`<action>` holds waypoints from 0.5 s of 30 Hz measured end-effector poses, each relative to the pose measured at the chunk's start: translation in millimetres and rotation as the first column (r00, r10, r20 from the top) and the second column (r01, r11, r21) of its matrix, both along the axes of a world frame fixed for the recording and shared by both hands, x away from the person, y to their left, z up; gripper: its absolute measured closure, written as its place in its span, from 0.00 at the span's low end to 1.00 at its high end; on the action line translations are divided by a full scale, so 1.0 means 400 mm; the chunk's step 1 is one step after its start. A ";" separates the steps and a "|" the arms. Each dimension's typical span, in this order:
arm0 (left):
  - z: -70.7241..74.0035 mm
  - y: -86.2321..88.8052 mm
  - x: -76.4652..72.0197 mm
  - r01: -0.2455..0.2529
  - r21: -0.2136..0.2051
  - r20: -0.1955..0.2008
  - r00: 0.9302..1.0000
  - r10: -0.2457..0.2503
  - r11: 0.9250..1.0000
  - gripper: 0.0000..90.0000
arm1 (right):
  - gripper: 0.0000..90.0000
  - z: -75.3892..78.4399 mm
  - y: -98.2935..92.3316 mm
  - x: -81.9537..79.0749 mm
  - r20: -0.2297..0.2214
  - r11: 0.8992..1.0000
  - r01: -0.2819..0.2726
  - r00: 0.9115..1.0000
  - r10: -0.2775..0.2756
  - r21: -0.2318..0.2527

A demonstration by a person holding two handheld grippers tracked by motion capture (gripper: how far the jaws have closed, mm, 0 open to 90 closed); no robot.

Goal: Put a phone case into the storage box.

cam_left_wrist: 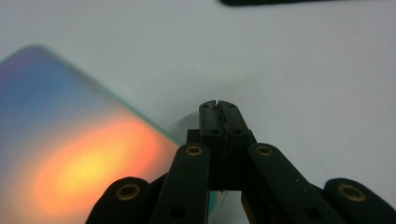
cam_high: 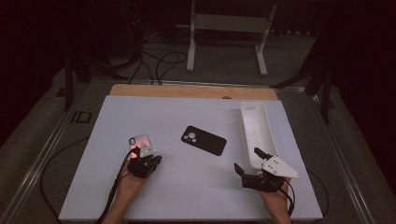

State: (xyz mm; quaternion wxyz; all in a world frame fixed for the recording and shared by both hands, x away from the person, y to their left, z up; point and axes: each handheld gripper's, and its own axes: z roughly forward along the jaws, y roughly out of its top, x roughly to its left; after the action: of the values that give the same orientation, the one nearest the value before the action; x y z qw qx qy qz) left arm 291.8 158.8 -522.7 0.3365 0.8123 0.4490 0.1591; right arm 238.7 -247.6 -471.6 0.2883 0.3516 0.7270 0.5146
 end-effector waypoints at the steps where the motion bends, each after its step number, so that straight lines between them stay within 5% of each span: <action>1: 0.002 0.011 -0.009 -0.009 0.010 -0.002 1.000 0.009 1.000 1.00 | 0.10 0.001 -0.001 -0.001 -0.001 1.000 0.001 1.000 -0.001 0.001; 7: 0.007 0.106 -0.050 -0.123 0.038 -0.007 0.992 0.123 0.992 1.00 | 0.10 0.000 -0.001 0.002 -0.003 1.000 0.001 1.000 -0.001 -0.001; 11: 0.008 0.170 -0.053 -0.253 0.046 -0.012 0.967 0.254 0.966 1.00 | 0.10 0.002 0.005 0.002 0.001 1.000 -0.001 1.000 0.001 -0.003; 15: 0.006 0.182 -0.050 -0.269 0.037 -0.012 0.963 0.270 0.962 1.00 | 0.10 0.000 0.005 0.004 -0.003 1.000 -0.005 1.000 0.005 -0.005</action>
State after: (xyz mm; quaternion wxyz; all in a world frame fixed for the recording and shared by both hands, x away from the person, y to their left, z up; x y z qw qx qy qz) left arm 271.8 231.8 -520.3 0.2937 0.7508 0.5552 0.2045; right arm 240.4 -245.4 -471.6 0.2867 0.3497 0.7295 0.5132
